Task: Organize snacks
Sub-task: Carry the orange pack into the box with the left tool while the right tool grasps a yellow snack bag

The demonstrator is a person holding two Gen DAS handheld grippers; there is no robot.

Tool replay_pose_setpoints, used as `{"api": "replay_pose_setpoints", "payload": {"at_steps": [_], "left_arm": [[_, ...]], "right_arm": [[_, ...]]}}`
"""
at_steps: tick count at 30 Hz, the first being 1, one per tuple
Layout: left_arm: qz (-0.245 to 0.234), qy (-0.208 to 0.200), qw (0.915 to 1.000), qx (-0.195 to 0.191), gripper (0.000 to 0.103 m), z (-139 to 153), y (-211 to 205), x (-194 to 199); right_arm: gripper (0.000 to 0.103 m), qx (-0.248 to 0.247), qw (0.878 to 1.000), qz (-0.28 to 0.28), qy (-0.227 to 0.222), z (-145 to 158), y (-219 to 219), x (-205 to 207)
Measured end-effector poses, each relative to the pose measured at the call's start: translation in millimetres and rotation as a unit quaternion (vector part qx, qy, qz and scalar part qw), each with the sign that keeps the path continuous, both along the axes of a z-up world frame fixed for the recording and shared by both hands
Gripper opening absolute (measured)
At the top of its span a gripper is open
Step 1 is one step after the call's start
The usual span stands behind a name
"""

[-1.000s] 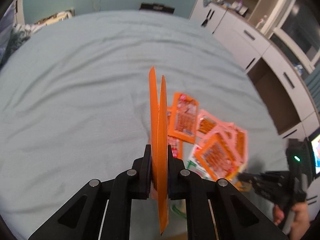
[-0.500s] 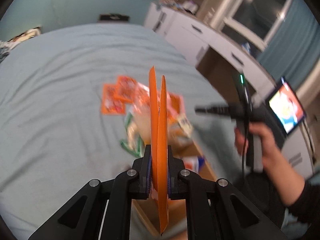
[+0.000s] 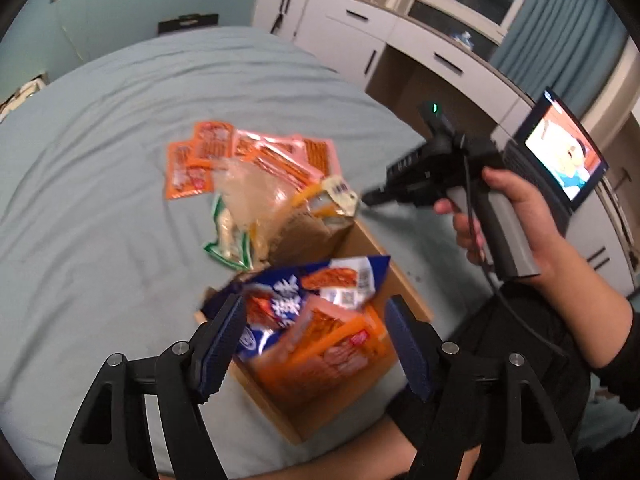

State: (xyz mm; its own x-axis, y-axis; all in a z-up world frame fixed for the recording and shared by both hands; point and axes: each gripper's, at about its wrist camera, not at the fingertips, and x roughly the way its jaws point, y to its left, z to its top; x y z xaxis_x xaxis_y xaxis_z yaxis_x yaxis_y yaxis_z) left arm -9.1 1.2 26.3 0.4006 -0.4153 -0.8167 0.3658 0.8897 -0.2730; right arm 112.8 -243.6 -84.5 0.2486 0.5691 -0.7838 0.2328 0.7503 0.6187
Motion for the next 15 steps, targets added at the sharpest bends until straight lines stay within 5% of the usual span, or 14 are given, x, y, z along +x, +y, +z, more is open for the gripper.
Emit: {"api": "replay_pose_setpoints", "payload": {"at_steps": [9, 11, 13, 15], "left_arm": [[0.115, 0.027, 0.993, 0.001, 0.076, -14, 41, 30], [0.135, 0.033, 0.9902, 0.015, 0.076, -20, 46, 34], [0.148, 0.034, 0.9879, 0.032, 0.076, -25, 49, 39], [0.156, 0.035, 0.9861, 0.044, 0.076, -29, 52, 44]], "right_arm": [[0.003, 0.004, 1.0, -0.014, 0.024, -1, -6, 8], [0.019, 0.014, 0.998, -0.037, 0.04, -6, -9, 5], [0.059, 0.032, 0.996, -0.07, 0.049, -11, -8, -1], [0.081, 0.05, 0.991, -0.116, 0.045, -14, -13, -6]]}}
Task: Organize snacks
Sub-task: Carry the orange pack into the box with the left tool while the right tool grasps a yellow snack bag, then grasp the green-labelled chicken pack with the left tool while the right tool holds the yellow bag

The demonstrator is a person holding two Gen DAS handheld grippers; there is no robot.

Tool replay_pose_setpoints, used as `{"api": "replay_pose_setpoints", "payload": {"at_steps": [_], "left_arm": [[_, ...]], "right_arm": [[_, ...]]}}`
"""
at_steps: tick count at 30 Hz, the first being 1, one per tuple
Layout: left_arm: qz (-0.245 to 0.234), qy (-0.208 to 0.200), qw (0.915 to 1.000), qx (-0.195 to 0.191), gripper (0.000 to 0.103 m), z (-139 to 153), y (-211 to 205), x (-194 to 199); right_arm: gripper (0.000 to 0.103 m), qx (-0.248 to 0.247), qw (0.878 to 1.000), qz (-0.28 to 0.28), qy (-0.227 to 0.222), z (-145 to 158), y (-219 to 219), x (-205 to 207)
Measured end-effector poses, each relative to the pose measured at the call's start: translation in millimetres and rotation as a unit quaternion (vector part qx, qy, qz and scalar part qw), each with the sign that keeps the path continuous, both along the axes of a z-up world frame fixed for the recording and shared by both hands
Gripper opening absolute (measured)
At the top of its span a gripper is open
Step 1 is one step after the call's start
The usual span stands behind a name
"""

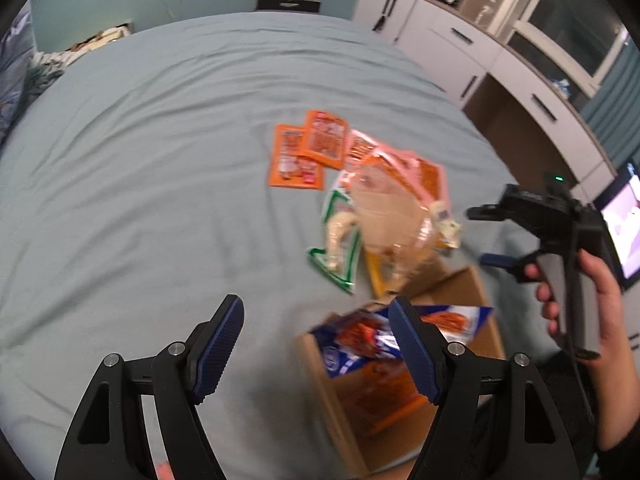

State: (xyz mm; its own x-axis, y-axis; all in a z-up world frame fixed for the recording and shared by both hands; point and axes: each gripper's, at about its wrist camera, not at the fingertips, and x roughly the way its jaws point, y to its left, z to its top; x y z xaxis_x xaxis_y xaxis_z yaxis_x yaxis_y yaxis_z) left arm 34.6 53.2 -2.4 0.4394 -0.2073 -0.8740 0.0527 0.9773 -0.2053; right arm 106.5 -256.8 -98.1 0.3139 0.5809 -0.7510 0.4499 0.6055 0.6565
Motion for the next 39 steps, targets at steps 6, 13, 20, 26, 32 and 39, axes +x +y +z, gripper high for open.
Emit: {"api": "replay_pose_setpoints", "payload": {"at_steps": [6, 13, 20, 26, 32, 39], "left_arm": [[0.014, 0.01, 0.9999, -0.002, 0.076, -7, 4, 11], [0.012, 0.013, 0.9997, 0.015, 0.076, -12, -1, 19], [0.029, 0.013, 0.9991, 0.026, 0.076, -15, 7, 28], [0.053, 0.023, 0.9981, 0.02, 0.077, -25, 19, 54], [-0.027, 0.063, 0.9977, 0.004, 0.08, -47, -3, 92], [-0.128, 0.136, 0.9822, 0.022, 0.08, -97, -45, 124]], "right_arm": [[0.082, 0.01, 0.999, 0.035, -0.015, -2, 11, 9], [0.077, -0.001, 0.995, 0.098, -0.036, -6, 36, 40], [0.008, 0.027, 0.991, 0.115, -0.068, -5, 38, 50], [0.003, -0.005, 0.983, 0.063, -0.174, 44, 12, 39], [0.003, -0.068, 0.968, 0.054, -0.237, 76, 7, 26], [0.003, -0.069, 0.97, 0.061, -0.225, 73, 17, 25]]}}
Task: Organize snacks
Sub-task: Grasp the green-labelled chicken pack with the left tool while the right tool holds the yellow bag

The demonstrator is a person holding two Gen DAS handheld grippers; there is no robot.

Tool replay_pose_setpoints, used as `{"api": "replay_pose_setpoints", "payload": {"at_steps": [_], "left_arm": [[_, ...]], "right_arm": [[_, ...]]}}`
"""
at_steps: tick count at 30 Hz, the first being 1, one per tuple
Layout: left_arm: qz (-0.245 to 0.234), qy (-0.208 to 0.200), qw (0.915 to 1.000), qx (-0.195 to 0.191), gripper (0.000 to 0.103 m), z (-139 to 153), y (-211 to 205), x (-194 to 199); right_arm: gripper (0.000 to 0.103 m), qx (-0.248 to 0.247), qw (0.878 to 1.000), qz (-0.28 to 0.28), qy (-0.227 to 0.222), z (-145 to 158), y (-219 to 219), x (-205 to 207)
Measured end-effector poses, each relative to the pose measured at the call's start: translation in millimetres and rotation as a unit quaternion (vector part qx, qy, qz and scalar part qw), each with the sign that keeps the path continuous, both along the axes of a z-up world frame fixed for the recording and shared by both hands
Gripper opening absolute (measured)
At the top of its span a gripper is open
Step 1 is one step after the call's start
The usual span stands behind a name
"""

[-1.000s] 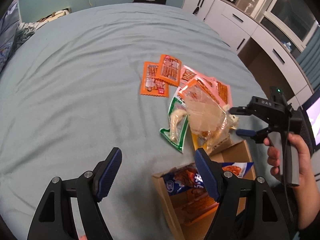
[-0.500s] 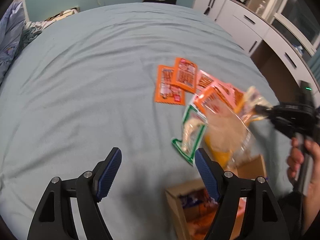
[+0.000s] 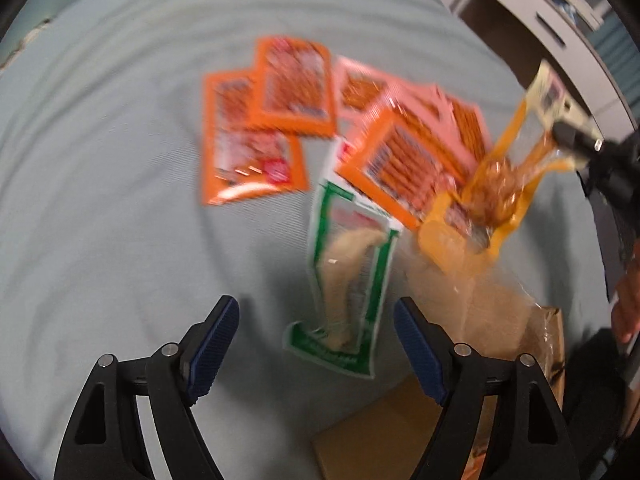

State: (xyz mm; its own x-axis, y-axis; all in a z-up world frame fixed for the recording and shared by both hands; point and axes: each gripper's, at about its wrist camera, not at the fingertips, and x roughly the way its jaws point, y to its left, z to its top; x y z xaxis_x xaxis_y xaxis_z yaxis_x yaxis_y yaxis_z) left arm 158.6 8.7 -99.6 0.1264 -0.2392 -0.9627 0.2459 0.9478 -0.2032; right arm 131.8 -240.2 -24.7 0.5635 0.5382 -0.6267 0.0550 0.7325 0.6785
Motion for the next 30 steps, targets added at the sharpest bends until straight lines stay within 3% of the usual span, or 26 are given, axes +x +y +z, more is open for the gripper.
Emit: {"api": "replay_pose_setpoints", "payload": {"at_steps": [3, 6, 8, 12, 14, 18, 22, 25, 30], "left_arm": [[-0.005, 0.026, 0.9996, -0.011, 0.077, -14, -8, 7], [-0.011, 0.023, 0.9991, 0.034, 0.062, -21, -15, 9], [-0.018, 0.009, 0.9982, 0.057, 0.043, -18, -17, 7], [-0.005, 0.0, 0.9989, 0.047, 0.023, -13, -10, 5], [0.014, -0.002, 0.9991, 0.04, 0.021, -9, -4, 3], [0.056, -0.034, 0.9953, 0.07, 0.021, 12, 11, -8], [0.147, -0.079, 0.9836, 0.069, 0.021, 56, 47, -33], [0.166, -0.136, 0.974, 0.073, 0.021, 95, 60, -67], [0.153, -0.204, 0.967, -0.007, 0.021, 144, 62, -125]], "right_arm": [[0.003, -0.002, 1.0, -0.001, -0.003, 7, 6, 2], [0.003, 0.002, 1.0, 0.002, -0.006, 7, 7, 5], [0.003, 0.003, 1.0, 0.005, -0.008, 5, 10, 8], [0.003, 0.004, 1.0, 0.005, -0.009, 3, 11, 8], [0.003, 0.003, 1.0, 0.004, -0.011, 4, 11, 5], [0.003, -0.004, 1.0, 0.001, -0.026, 11, 10, -4], [0.003, -0.009, 0.999, -0.004, -0.043, 20, 5, -21], [0.003, -0.004, 0.999, -0.014, -0.048, 24, -2, -37], [0.003, -0.012, 0.996, -0.04, -0.079, 38, -13, -68]]}}
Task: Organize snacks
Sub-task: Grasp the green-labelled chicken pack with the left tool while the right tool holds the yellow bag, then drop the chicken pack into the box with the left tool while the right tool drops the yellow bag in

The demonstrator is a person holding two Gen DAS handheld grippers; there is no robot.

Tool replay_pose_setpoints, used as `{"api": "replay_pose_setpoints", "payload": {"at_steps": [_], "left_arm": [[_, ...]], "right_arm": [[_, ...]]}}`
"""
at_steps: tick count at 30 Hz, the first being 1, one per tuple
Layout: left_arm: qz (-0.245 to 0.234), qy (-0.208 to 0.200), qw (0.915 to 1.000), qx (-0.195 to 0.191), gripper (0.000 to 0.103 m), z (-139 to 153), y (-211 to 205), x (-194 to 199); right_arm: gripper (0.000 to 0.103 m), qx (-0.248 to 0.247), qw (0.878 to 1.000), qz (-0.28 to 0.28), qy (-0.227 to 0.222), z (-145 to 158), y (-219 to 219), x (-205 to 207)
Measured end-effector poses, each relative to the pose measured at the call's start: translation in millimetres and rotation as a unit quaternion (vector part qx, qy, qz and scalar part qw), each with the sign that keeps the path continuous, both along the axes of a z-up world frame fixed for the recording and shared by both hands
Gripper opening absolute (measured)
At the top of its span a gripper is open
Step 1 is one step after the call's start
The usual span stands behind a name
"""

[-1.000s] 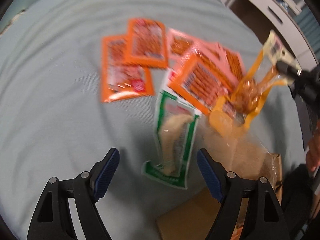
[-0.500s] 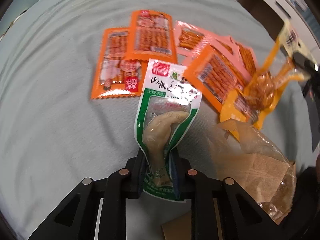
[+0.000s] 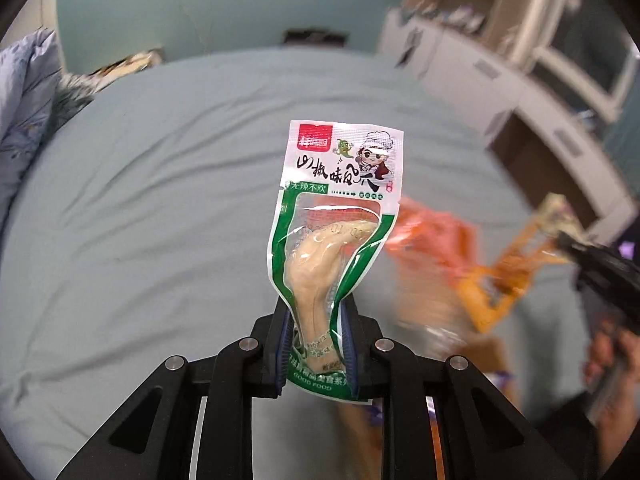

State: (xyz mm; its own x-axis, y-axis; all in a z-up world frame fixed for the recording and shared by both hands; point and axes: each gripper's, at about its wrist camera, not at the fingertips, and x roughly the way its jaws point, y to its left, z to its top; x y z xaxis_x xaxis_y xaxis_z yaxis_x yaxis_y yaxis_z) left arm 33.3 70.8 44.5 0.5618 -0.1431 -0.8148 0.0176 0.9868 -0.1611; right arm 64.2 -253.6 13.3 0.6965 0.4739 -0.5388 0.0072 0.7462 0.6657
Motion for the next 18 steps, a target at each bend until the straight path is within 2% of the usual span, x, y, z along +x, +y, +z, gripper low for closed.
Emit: {"api": "replay_pose_setpoints", "payload": {"at_steps": [2, 5, 7, 9, 10, 11, 13, 15, 18], "left_arm": [[-0.036, -0.025, 0.999, -0.005, 0.021, 7, -14, -26], [-0.11, -0.028, 0.9935, -0.012, 0.022, 0, -42, -52], [-0.156, -0.02, 0.9875, 0.006, 0.025, -7, -59, -63], [-0.19, -0.011, 0.981, 0.04, 0.032, -15, -70, -73], [-0.197, 0.003, 0.9782, 0.065, 0.04, -24, -78, -71], [-0.199, 0.019, 0.9765, 0.081, 0.062, -30, -79, -65], [-0.193, 0.049, 0.9722, 0.123, 0.085, -48, -87, -60], [-0.187, 0.05, 0.9708, 0.141, 0.085, -53, -88, -59], [-0.146, 0.046, 0.981, 0.12, 0.085, -46, -65, -48]], "right_arm": [[0.003, -0.021, 0.999, -0.008, -0.024, 8, 2, -14], [0.003, -0.034, 0.998, -0.014, -0.043, 13, 4, -33], [0.003, -0.033, 0.998, -0.015, -0.048, 13, 5, -46], [0.003, -0.033, 0.998, -0.019, -0.049, 12, 7, -56], [0.003, -0.033, 0.998, -0.02, -0.049, 13, 8, -61], [0.003, -0.033, 0.998, -0.022, -0.048, 13, 8, -65], [0.003, -0.034, 0.998, -0.023, -0.054, 20, 12, -76], [0.003, -0.039, 0.997, -0.02, -0.067, 31, 14, -82], [0.003, -0.057, 0.993, -0.012, -0.098, 48, 19, -102]]}}
